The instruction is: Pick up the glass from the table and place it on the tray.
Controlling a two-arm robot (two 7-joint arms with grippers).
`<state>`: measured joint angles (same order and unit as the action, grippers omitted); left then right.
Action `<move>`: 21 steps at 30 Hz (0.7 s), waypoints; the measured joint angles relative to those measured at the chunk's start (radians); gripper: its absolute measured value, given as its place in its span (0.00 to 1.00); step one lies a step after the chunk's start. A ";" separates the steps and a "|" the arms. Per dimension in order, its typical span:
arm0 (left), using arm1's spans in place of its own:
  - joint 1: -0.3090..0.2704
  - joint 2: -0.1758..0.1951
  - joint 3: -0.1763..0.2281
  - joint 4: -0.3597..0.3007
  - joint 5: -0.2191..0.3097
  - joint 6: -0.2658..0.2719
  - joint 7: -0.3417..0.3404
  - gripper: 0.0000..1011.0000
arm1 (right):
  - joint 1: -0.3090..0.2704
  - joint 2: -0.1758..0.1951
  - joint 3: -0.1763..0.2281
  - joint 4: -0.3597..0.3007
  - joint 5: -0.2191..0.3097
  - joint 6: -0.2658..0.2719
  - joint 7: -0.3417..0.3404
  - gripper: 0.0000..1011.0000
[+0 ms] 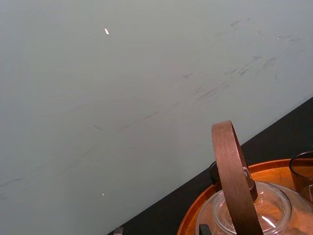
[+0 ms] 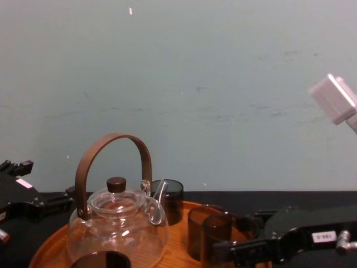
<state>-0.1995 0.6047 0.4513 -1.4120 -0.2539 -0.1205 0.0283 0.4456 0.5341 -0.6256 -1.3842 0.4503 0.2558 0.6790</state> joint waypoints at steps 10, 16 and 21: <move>0.000 0.000 0.000 0.000 0.000 0.000 0.000 0.99 | 0.028 -0.031 -0.044 0.028 -0.019 -0.008 0.000 0.89; 0.000 0.000 0.000 0.000 0.000 0.000 0.000 0.99 | 0.053 -0.066 -0.063 0.075 -0.030 -0.023 0.002 0.89; 0.000 0.000 0.000 0.000 0.000 0.000 0.000 0.99 | 0.065 -0.086 -0.067 0.105 -0.032 -0.037 0.005 0.89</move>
<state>-0.1995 0.6047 0.4514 -1.4119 -0.2539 -0.1205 0.0283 0.5110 0.4476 -0.6931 -1.2789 0.4183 0.2187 0.6841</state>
